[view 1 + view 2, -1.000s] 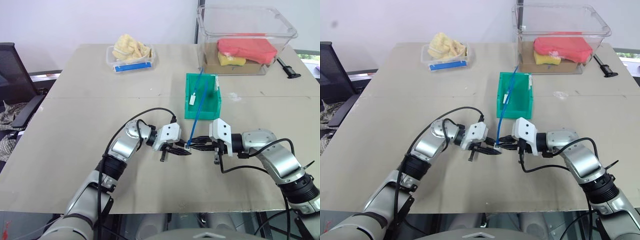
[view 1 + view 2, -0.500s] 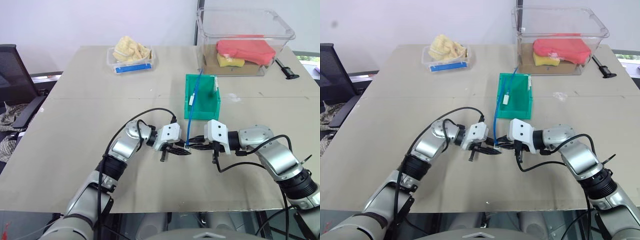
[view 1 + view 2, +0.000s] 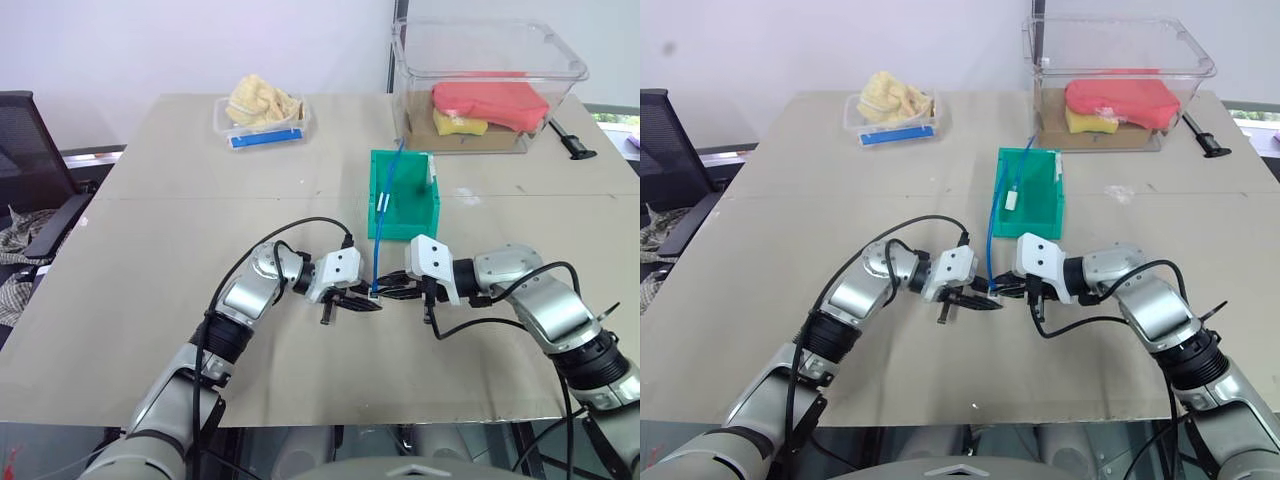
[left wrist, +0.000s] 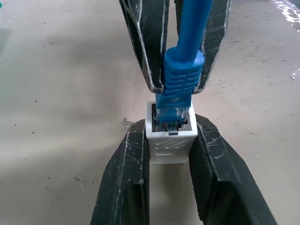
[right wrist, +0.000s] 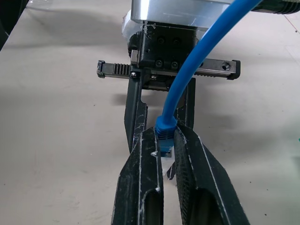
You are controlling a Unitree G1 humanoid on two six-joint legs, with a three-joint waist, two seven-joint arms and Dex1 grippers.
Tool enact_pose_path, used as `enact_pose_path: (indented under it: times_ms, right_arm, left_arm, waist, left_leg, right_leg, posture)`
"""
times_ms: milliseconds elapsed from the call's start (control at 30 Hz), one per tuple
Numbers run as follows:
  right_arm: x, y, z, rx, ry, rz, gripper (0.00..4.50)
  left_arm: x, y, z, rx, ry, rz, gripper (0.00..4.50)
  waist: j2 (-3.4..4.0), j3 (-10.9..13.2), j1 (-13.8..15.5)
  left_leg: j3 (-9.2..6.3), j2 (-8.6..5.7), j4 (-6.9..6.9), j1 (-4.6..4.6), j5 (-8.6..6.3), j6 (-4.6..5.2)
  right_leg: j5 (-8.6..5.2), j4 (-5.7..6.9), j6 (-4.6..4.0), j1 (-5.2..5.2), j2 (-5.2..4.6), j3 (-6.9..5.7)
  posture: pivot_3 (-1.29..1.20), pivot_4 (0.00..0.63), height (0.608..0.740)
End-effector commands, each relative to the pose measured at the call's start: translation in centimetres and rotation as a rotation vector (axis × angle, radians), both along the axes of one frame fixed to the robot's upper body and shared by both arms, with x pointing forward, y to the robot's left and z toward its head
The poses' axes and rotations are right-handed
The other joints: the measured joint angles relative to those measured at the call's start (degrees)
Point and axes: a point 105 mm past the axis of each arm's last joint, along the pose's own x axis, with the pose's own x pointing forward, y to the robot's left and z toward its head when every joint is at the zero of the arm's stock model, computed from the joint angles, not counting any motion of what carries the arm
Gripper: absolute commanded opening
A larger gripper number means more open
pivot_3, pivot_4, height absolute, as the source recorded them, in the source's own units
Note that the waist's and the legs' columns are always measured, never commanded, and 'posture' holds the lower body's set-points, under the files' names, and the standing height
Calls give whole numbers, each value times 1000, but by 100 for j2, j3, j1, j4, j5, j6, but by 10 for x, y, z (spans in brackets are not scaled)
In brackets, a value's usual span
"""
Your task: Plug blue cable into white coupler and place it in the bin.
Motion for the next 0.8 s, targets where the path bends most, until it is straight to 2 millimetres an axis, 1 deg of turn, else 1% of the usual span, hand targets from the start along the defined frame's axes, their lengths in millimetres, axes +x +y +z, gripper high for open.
enact_pose_path:
  times_ms: [33,100,133,167,200,267,333,467,600,667,733,800]
  right_arm:
    - [-20,-10,-67,-164,239,-21,0]
    - [-19,-8,-63,-119,239,-35,0]
    - [-16,-5,-56,-67,226,-48,0]
    - [-14,-3,-49,-16,217,-61,0]
    - [-11,-1,-39,49,190,-76,0]
    - [-7,1,-13,209,187,-113,0]
    - [-6,-2,3,285,171,-132,0]
    - [-11,-13,27,348,139,-150,0]
    - [-12,-26,52,407,94,-198,0]
    - [-10,-34,66,445,59,-240,0]
    - [0,-44,87,501,-16,-318,0]
    - [19,-55,105,541,-111,-440,0]
  left_arm:
    - [-5,-12,17,-60,-45,-44,564]
    - [-6,-11,20,-91,-13,-37,564]
    - [-6,-11,23,-109,6,-21,564]
    - [-5,-10,26,-124,20,-2,1601]
    - [-5,-9,31,-150,47,26,1823]
    - [-7,-2,36,-167,72,61,2749]
    - [-9,5,42,-191,79,94,2749]
    - [-14,23,49,-216,81,178,2749]
    - [-24,45,47,-235,59,279,2749]
    - [-28,51,47,-271,34,330,2749]
    - [-30,54,50,-346,12,413,2749]
    - [-34,55,55,-436,0,459,2749]
  waist:
    - [-2,-12,0]
    - [-6,-33,-1]
    - [-7,-38,-5]
    - [-8,-39,-7]
    - [-8,-39,-6]
    - [-9,-38,-4]
    - [-3,-34,-29]
    - [2,-23,-29]
    - [2,-10,-4]
    - [5,-7,-1]
    - [5,-3,12]
    - [7,1,21]
  left_leg:
    - [0,0,0,1,0,0]
    - [0,0,0,6,-1,1]
    - [0,1,-1,6,-1,1]
    - [0,1,-1,7,-1,1]
    - [-1,2,-2,6,-1,2]
    - [-4,3,-1,4,-1,2]
    - [-4,3,-2,2,-1,2]
    - [0,4,-5,-2,-2,2]
    - [-2,4,-5,-7,-2,1]
    - [-1,4,-7,-9,-3,1]
    - [-1,3,-9,-11,-3,1]
    - [-2,2,-8,-16,-3,1]
  right_leg:
    - [0,0,0,0,0,0]
    - [0,0,0,4,0,0]
    - [0,0,0,4,1,0]
    - [0,0,0,4,1,1]
    - [0,0,0,4,2,1]
    - [0,2,0,3,1,0]
    - [0,4,0,0,0,3]
    - [-1,11,-1,-13,1,11]
    - [-1,8,-1,-16,-2,8]
    - [-1,3,-1,-17,-5,9]
    - [-1,0,-1,-17,-11,9]
    - [0,-3,-1,-17,-20,8]
  posture:
    - [0,150,739]
    - [0,150,739]
    - [0,150,739]
    - [0,150,739]
    - [0,150,739]
    - [0,150,739]
    - [0,150,739]
    - [0,150,739]
    - [0,150,739]
    - [0,150,739]
    - [0,150,739]
    - [0,150,739]
